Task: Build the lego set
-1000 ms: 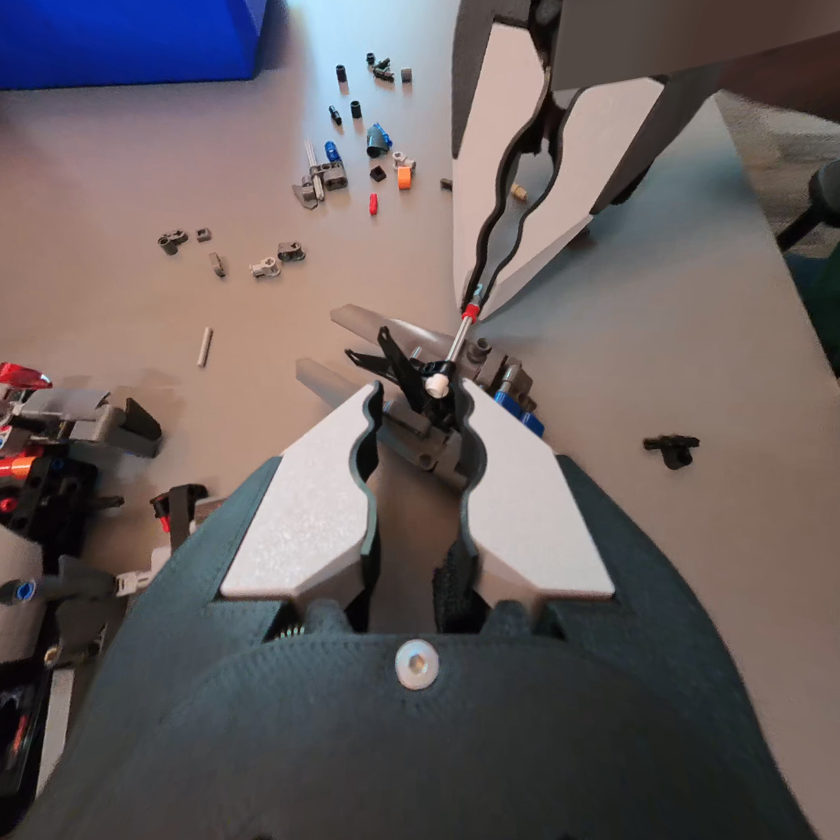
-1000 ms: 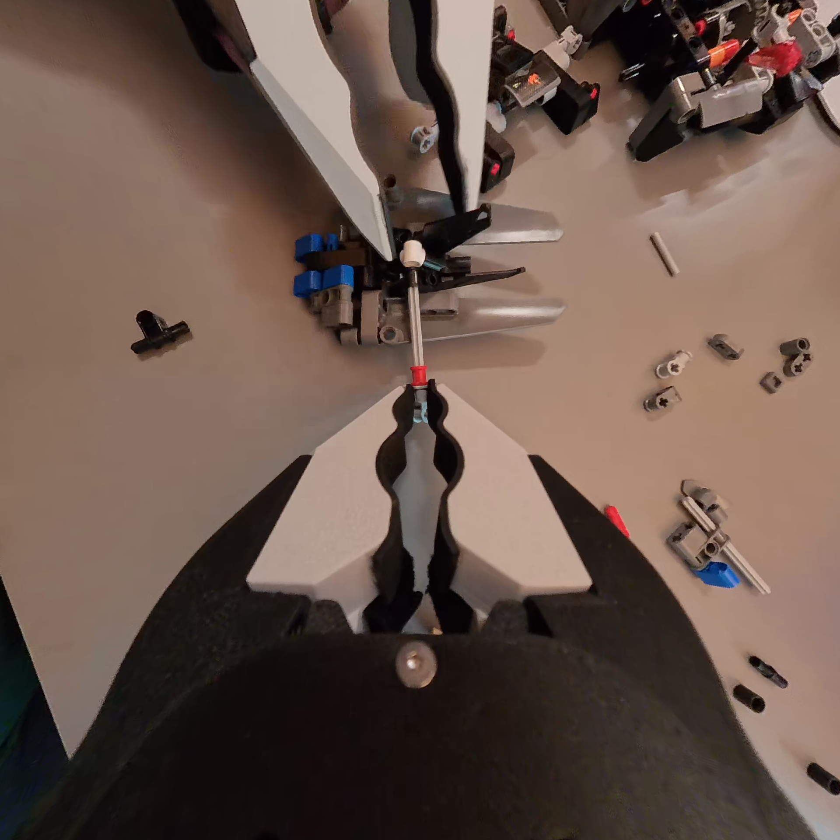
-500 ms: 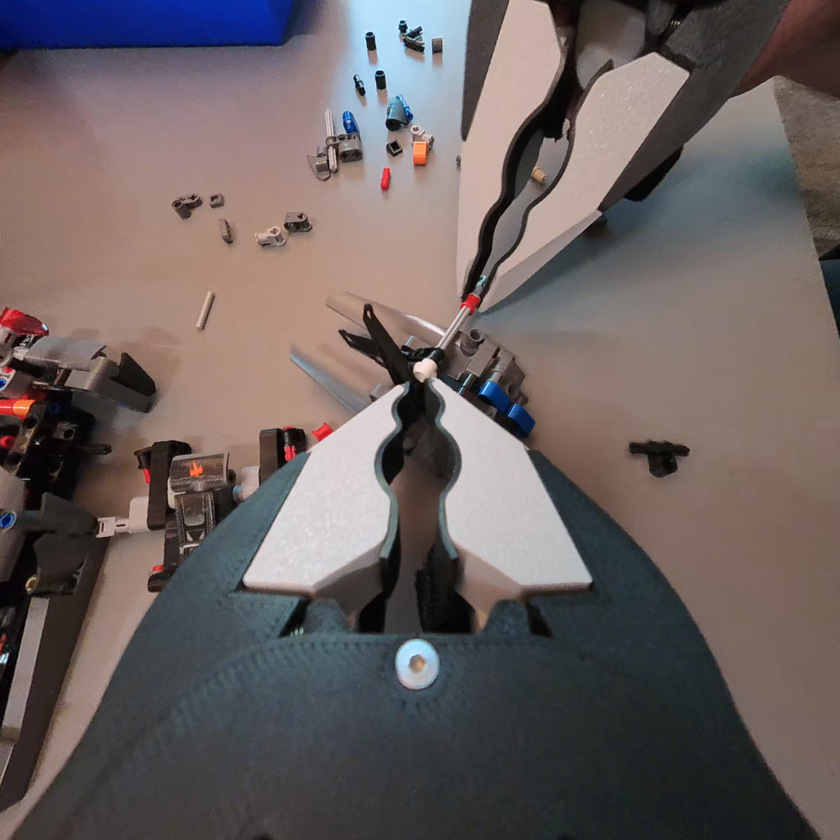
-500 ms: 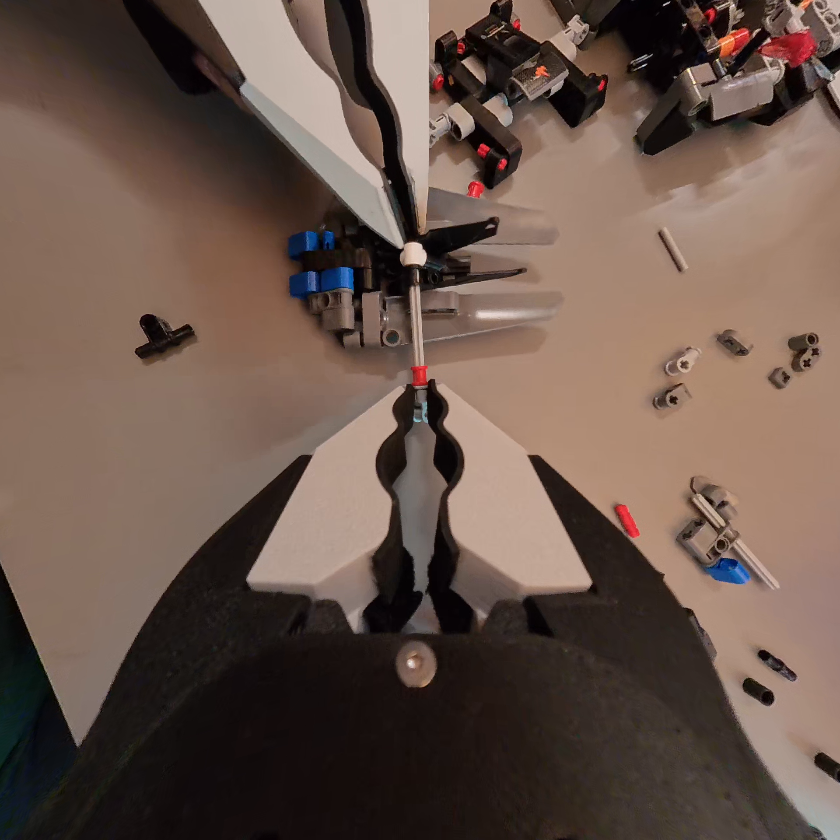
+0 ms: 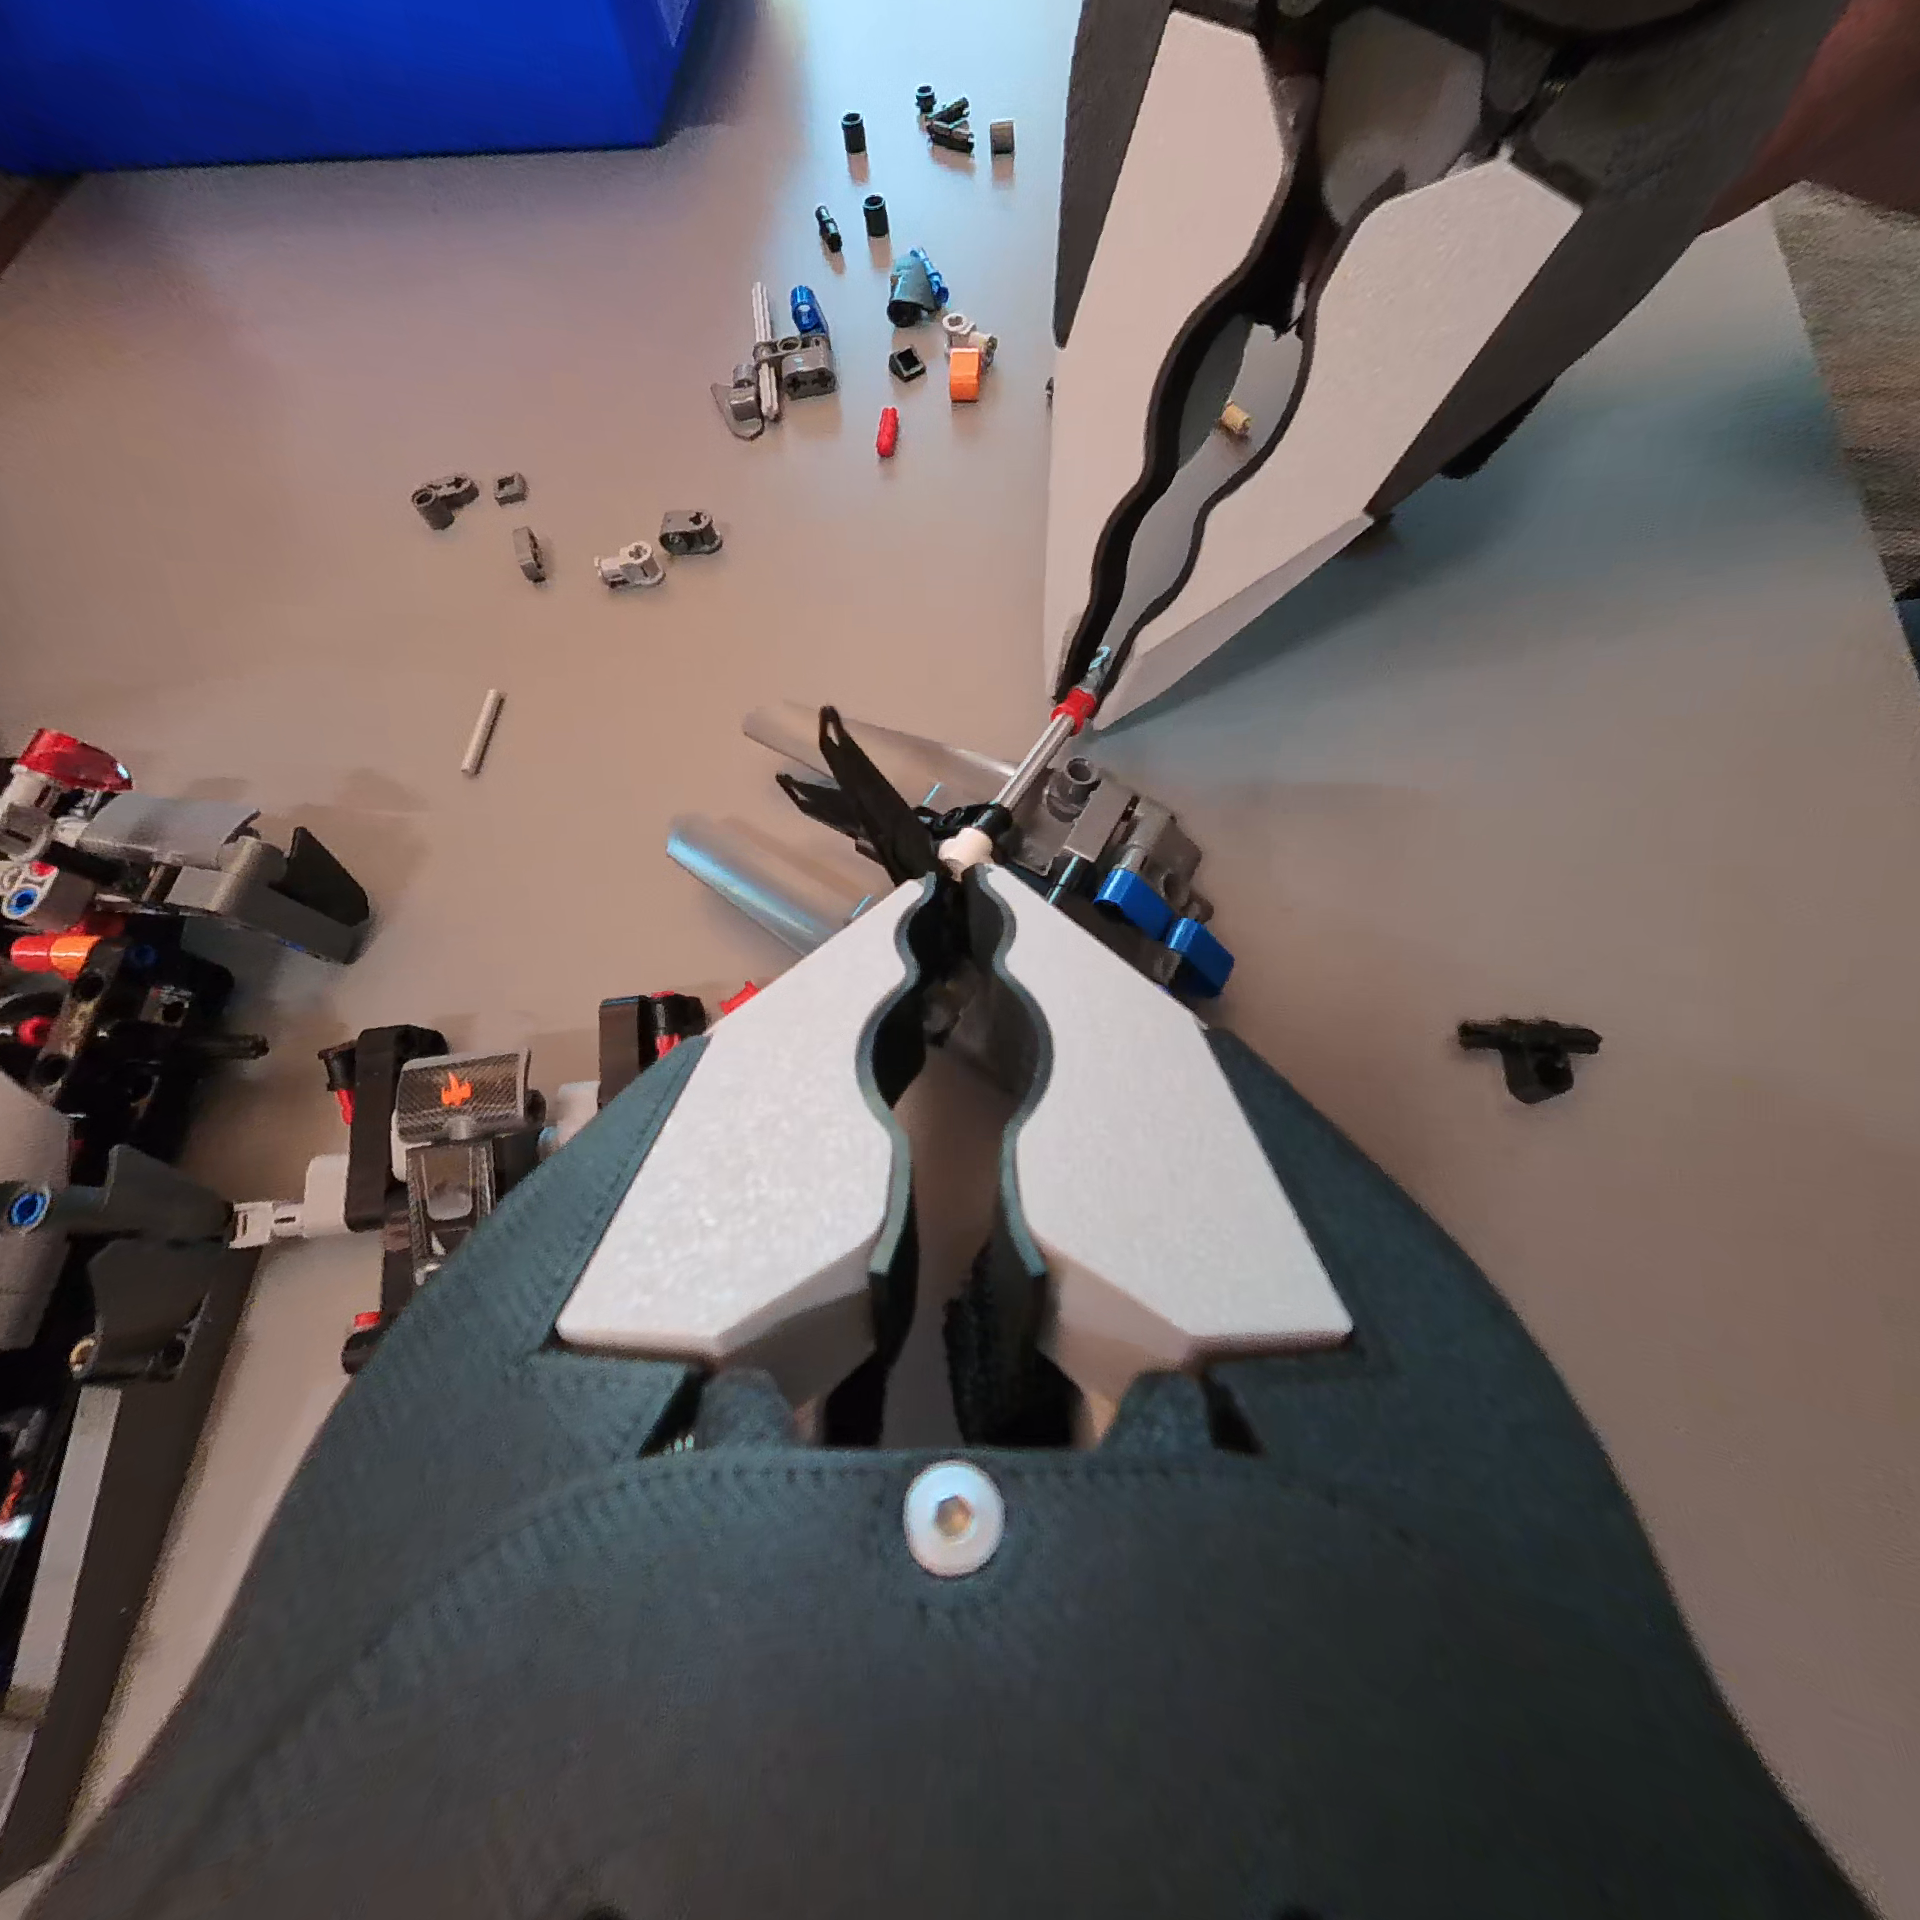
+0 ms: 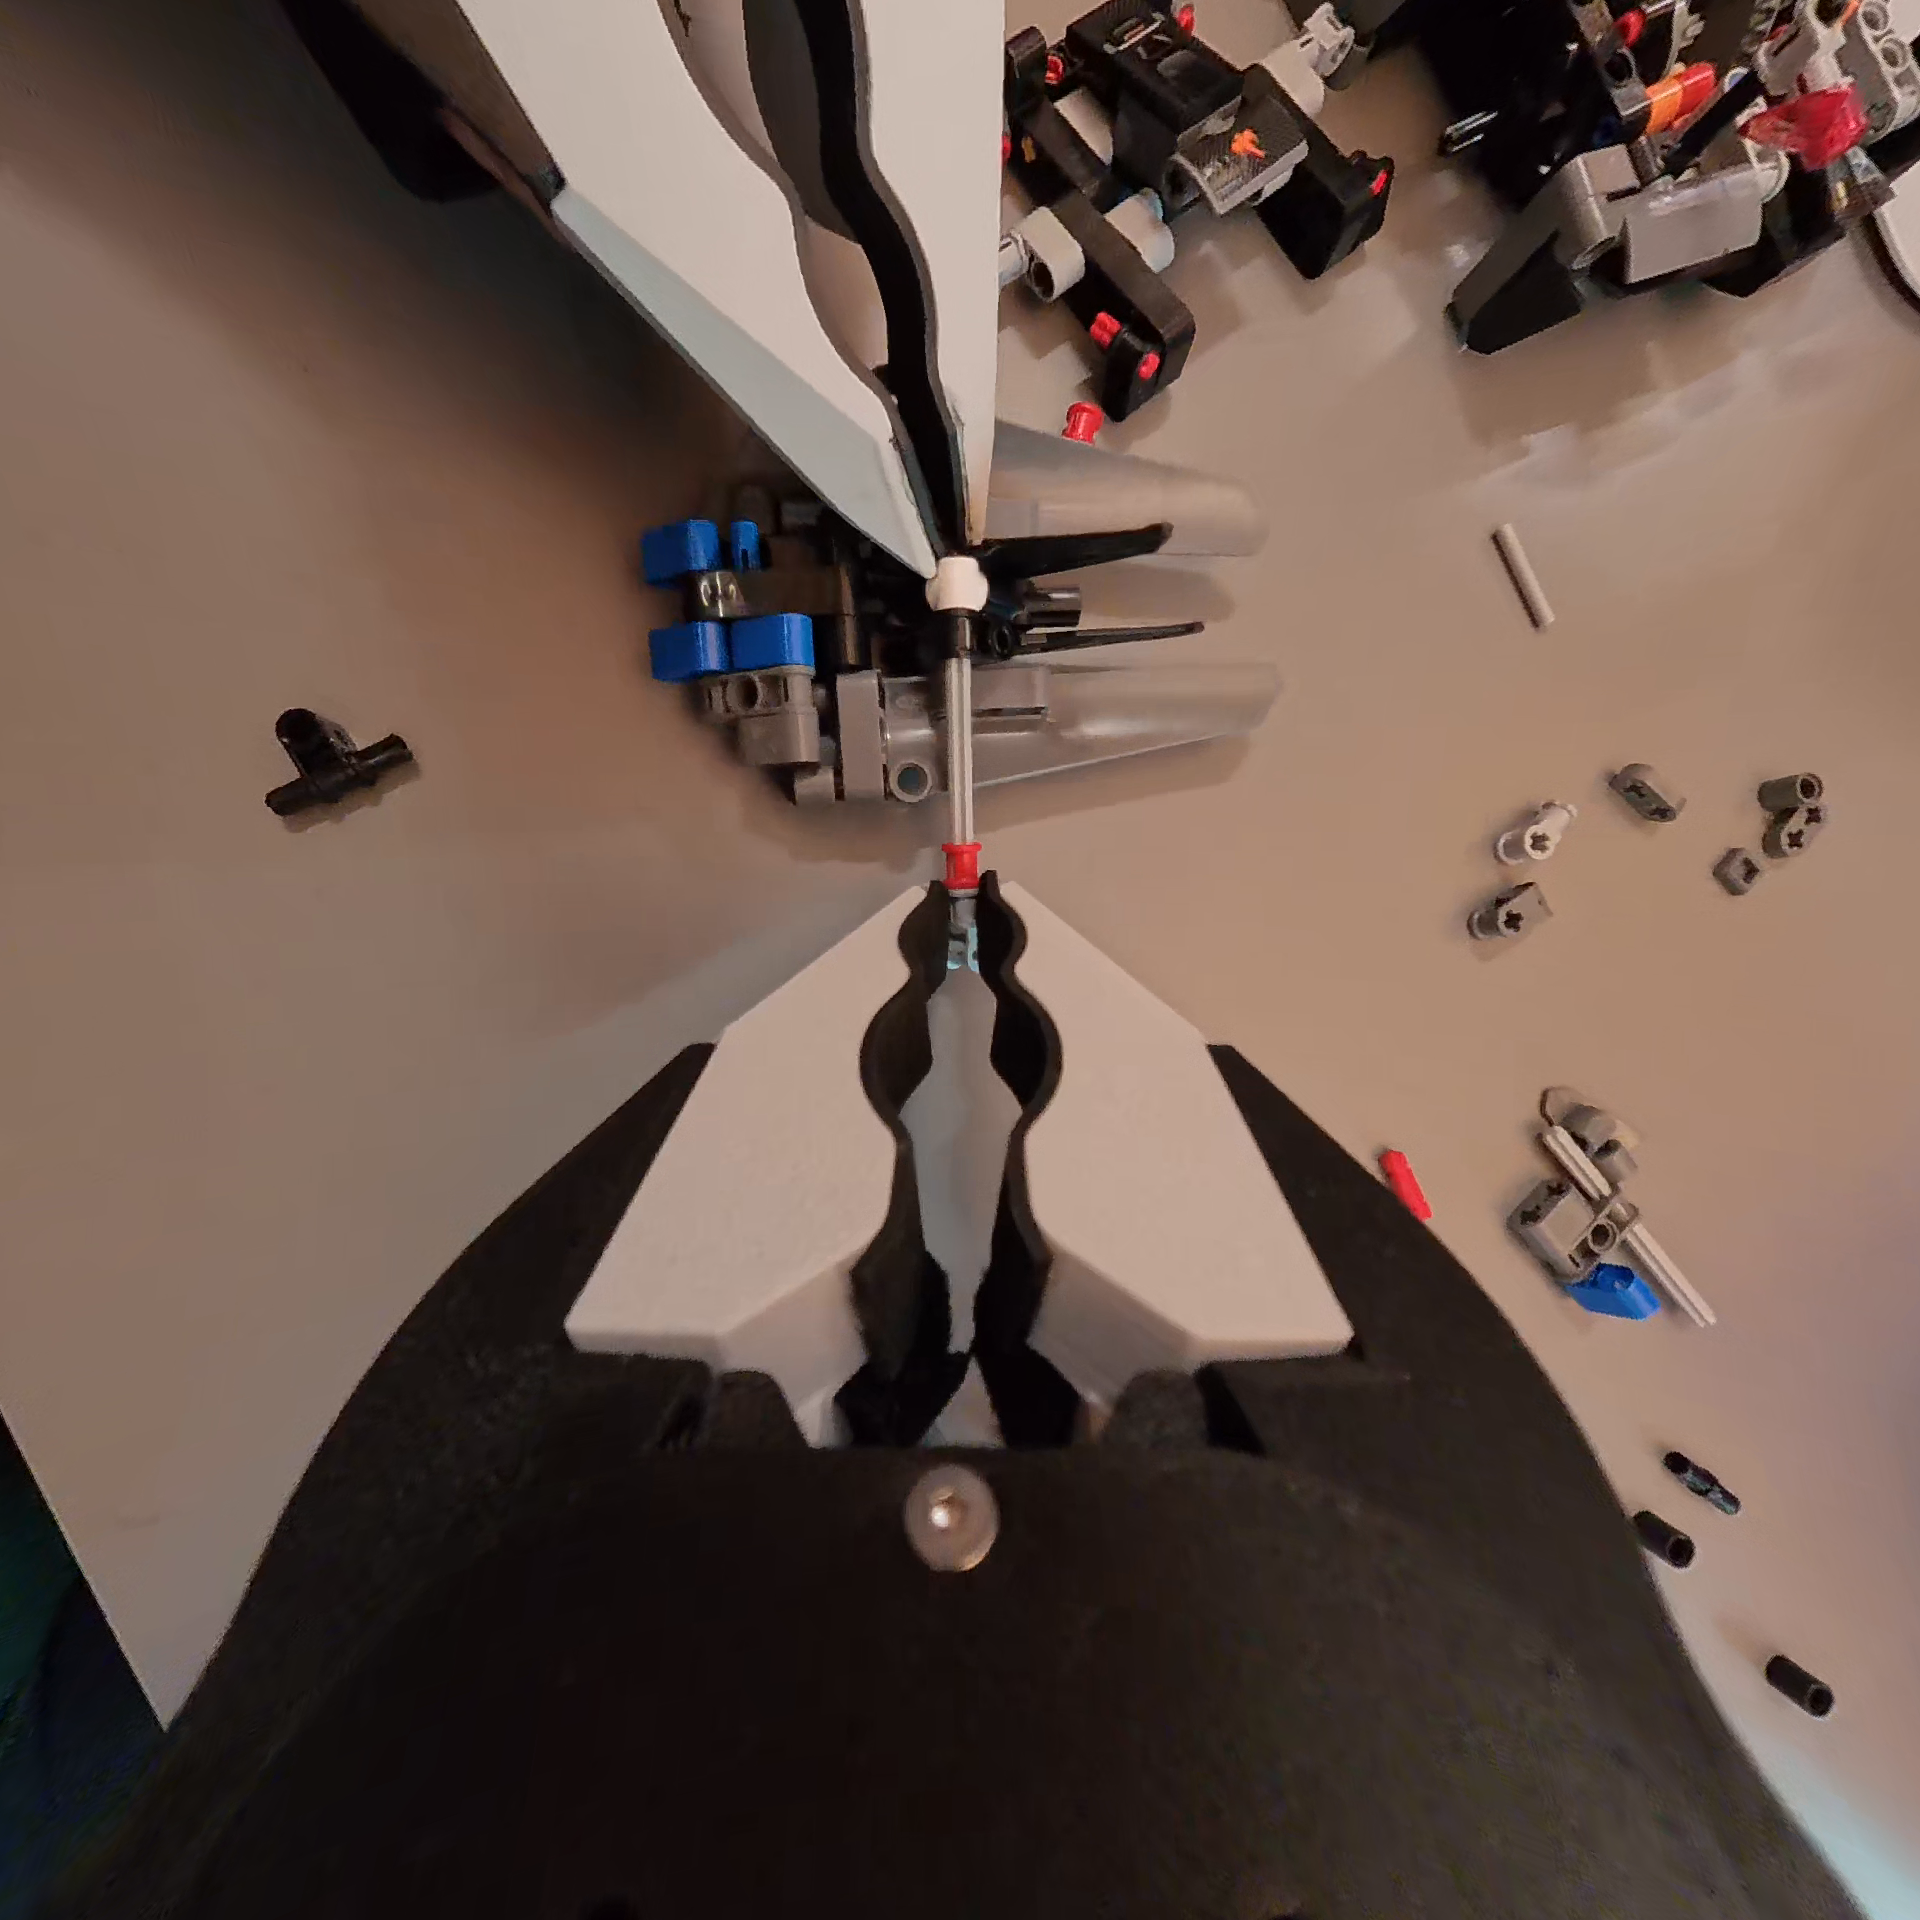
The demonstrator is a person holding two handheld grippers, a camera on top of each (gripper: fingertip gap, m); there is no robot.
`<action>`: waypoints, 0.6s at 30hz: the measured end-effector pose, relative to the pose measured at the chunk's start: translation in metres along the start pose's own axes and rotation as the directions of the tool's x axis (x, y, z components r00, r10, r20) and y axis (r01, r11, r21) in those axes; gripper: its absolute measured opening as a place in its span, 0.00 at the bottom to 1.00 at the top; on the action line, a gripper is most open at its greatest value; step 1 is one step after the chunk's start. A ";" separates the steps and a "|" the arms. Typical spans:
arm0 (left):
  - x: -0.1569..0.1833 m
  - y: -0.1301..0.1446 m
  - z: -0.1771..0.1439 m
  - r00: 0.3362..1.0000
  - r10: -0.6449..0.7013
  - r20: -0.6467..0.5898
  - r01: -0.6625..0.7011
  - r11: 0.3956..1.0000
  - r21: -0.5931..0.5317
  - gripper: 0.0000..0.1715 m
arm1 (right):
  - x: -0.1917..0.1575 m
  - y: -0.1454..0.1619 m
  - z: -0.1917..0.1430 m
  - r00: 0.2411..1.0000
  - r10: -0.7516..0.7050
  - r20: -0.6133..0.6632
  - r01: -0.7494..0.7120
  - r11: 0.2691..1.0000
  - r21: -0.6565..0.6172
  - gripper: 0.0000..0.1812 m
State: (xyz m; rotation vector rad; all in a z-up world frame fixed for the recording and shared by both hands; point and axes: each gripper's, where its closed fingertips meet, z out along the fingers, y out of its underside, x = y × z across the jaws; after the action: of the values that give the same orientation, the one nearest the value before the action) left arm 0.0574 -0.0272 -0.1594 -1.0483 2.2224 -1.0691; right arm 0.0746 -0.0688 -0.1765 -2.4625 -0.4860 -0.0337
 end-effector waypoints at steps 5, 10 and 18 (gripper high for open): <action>0.001 -0.001 0.001 0.999 0.037 0.024 -0.037 0.999 0.007 0.01 | 0.000 0.001 0.001 1.000 -0.011 -0.010 0.011 1.000 -0.018 0.01; 0.000 0.000 0.000 0.997 0.061 0.054 -0.061 0.998 0.006 0.00 | -0.001 -0.002 0.002 1.000 -0.020 -0.017 0.019 1.000 -0.020 0.01; -0.006 0.001 -0.001 0.991 0.085 0.104 -0.085 0.996 0.000 0.00 | -0.008 -0.006 0.007 1.000 -0.030 0.002 0.030 0.999 -0.031 0.01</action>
State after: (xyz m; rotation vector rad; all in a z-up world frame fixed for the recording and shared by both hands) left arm 0.0600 -0.0217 -0.1587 -0.9753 2.1601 -0.9611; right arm 0.0639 -0.0628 -0.1798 -2.4854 -0.5270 -0.0528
